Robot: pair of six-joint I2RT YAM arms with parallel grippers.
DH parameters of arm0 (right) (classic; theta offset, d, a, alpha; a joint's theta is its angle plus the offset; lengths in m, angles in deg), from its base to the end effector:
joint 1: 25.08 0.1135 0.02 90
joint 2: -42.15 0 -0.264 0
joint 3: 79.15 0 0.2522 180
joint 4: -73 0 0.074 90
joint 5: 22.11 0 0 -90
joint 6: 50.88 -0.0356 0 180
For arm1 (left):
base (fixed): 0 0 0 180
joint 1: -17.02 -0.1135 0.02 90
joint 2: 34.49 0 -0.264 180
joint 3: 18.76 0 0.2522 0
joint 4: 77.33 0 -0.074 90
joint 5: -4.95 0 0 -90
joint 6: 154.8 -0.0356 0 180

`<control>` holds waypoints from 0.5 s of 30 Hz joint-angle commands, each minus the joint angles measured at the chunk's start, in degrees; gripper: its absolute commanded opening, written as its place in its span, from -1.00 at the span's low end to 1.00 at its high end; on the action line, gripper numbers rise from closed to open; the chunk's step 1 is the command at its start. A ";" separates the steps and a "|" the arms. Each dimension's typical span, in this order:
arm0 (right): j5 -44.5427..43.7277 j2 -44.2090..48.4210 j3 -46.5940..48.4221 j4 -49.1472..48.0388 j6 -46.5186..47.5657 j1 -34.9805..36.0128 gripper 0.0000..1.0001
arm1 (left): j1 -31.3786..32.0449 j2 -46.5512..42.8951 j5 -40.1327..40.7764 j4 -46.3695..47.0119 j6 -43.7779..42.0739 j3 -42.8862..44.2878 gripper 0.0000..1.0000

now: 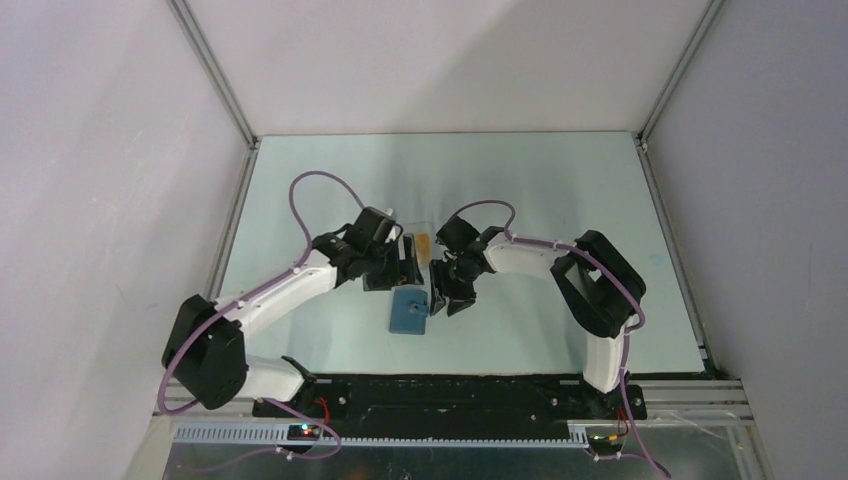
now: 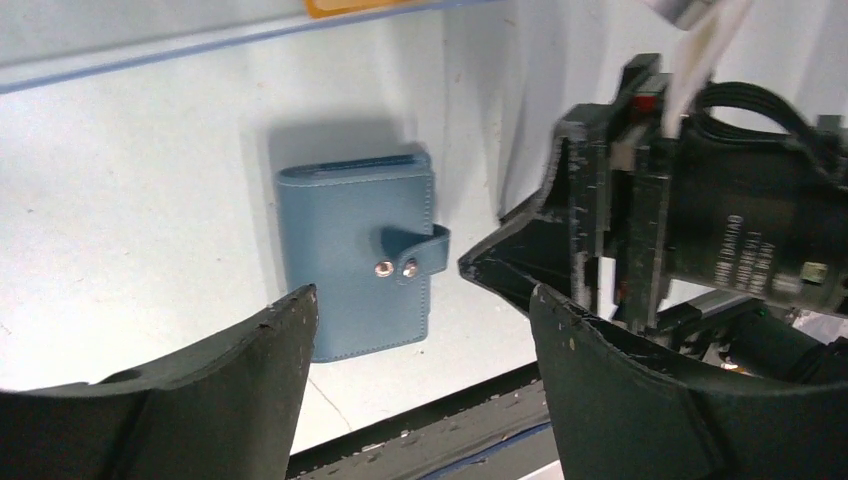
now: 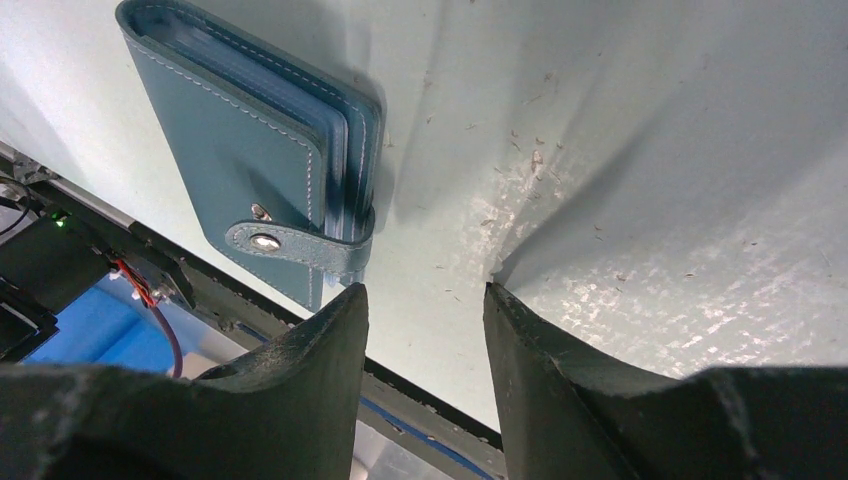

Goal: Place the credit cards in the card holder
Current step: Close the card holder at the center of the board.

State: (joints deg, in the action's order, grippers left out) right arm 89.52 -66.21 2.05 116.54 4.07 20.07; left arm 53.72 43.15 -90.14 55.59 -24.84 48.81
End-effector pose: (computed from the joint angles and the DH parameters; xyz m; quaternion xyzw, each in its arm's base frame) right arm 0.2467 0.2666 0.1479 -0.1166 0.9618 0.2476 0.0068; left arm 0.2155 -0.1646 0.2353 -0.0147 0.9582 -0.2086 0.1952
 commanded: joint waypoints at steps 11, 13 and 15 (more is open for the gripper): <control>-0.04 -1.09 5.10 0.29 1.12 1.06 -0.40 | -11.48 -0.80 -12.39 11.71 -0.71 -15.98 0.27; 0.92 -1.50 6.13 0.16 1.12 1.29 -0.54 | -11.56 0.67 -13.26 13.35 -0.36 -16.81 0.14; 1.44 -1.74 7.14 0.21 1.12 1.54 -0.68 | -11.57 1.94 -13.82 15.03 0.18 -17.46 -0.05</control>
State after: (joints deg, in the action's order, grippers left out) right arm 89.56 -67.23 5.75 117.11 4.77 20.86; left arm 42.42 43.33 -99.91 63.65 -25.36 31.89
